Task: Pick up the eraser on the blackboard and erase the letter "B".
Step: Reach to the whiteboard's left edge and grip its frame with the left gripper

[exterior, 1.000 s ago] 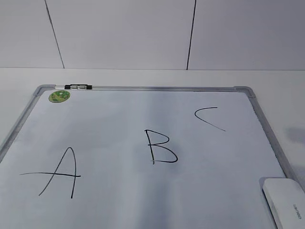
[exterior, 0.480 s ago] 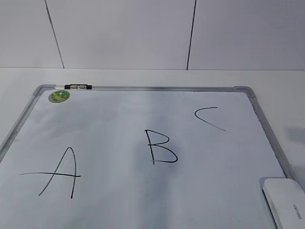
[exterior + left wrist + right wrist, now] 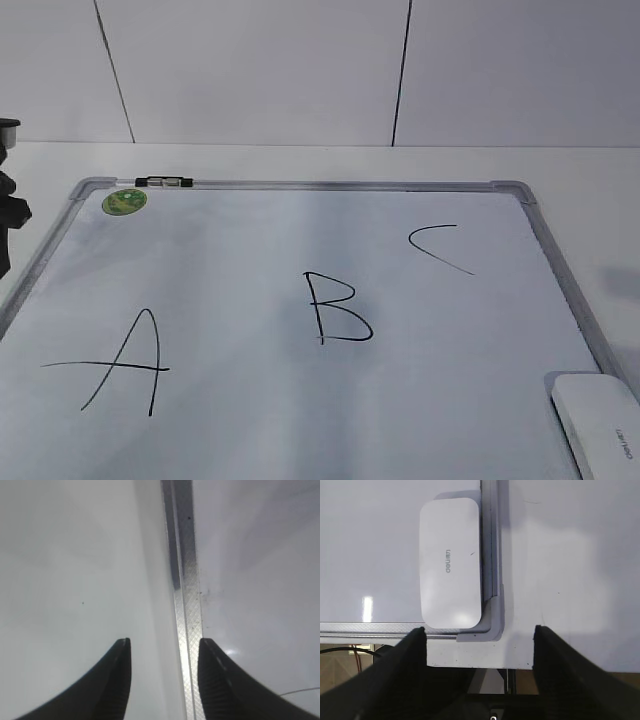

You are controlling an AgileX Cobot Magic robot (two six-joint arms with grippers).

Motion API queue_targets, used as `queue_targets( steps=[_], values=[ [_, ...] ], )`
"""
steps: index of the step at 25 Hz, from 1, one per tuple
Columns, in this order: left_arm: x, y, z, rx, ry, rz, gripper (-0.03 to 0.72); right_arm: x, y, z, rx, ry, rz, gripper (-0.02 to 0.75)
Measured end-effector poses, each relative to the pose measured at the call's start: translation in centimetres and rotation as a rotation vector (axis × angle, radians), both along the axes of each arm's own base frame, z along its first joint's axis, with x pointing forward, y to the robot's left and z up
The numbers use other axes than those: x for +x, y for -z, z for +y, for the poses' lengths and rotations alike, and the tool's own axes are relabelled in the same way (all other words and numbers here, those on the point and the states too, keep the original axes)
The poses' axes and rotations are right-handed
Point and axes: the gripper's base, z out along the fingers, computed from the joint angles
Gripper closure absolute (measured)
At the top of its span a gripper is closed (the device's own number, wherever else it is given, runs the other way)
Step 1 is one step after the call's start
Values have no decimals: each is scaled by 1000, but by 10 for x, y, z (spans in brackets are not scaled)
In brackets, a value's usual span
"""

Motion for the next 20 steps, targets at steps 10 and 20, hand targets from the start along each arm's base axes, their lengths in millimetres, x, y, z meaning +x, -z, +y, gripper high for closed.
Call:
queue_targets(
  steps=[10, 20],
  values=[
    [9, 17, -4, -47, -11, 1, 387, 0, 0, 0, 0, 0, 0, 216],
    [13, 17, -1, -46, -17, -43, 388, 0, 0, 0, 0, 0, 0, 216]
  ],
)
